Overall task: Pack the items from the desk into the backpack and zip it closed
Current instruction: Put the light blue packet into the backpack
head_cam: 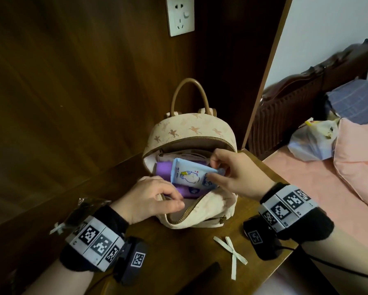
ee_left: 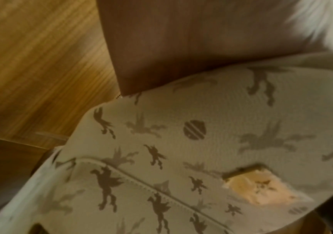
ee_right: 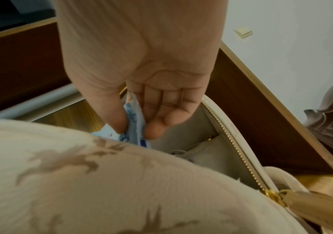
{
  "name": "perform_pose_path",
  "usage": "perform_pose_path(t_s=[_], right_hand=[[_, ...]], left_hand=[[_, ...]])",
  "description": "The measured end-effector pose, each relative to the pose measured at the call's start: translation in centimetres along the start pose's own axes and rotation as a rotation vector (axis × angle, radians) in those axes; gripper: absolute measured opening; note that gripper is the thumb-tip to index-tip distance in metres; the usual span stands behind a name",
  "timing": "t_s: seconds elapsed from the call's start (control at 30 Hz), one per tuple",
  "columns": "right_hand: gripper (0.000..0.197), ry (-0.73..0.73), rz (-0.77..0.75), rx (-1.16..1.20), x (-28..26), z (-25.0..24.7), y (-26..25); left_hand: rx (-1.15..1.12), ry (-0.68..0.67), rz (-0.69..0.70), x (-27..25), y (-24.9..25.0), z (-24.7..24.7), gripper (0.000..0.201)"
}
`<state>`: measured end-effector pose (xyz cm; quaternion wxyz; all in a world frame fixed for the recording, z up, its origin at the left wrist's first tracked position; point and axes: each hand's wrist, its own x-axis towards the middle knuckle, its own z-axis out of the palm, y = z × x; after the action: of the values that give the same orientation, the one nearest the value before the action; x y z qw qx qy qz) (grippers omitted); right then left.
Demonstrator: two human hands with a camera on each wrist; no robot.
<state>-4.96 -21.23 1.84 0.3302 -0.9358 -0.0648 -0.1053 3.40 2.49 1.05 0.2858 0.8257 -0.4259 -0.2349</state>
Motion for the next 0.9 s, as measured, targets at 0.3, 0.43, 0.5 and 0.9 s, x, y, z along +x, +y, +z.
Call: perform_pose_path(t_s=[0.3,0.43,0.5,0.9], right_hand=[[0.017,-0.024,-0.068,-0.034,0.7,1.2,1.1],[0.019,0.000,-0.051,0.002,0.4,1.6,0.8],[0.021,0.016,-0.030,-0.003,0.2,2.2,0.7],[0.016,0.128,0.013,0.024,-1.2,3.9,1.2]], left_hand=[[0.156,-0.153,-0.114,0.5,1.2,-0.4,0.075],[0.232,-0.190,-0.105,-0.1,1.3,-0.3,0.080],[0.259,-0.200,-0.100,-0.2,1.5,-0.6,0.083],[0.173,-0.305,-0.069,0.5,1.1,-1.4,0.056]])
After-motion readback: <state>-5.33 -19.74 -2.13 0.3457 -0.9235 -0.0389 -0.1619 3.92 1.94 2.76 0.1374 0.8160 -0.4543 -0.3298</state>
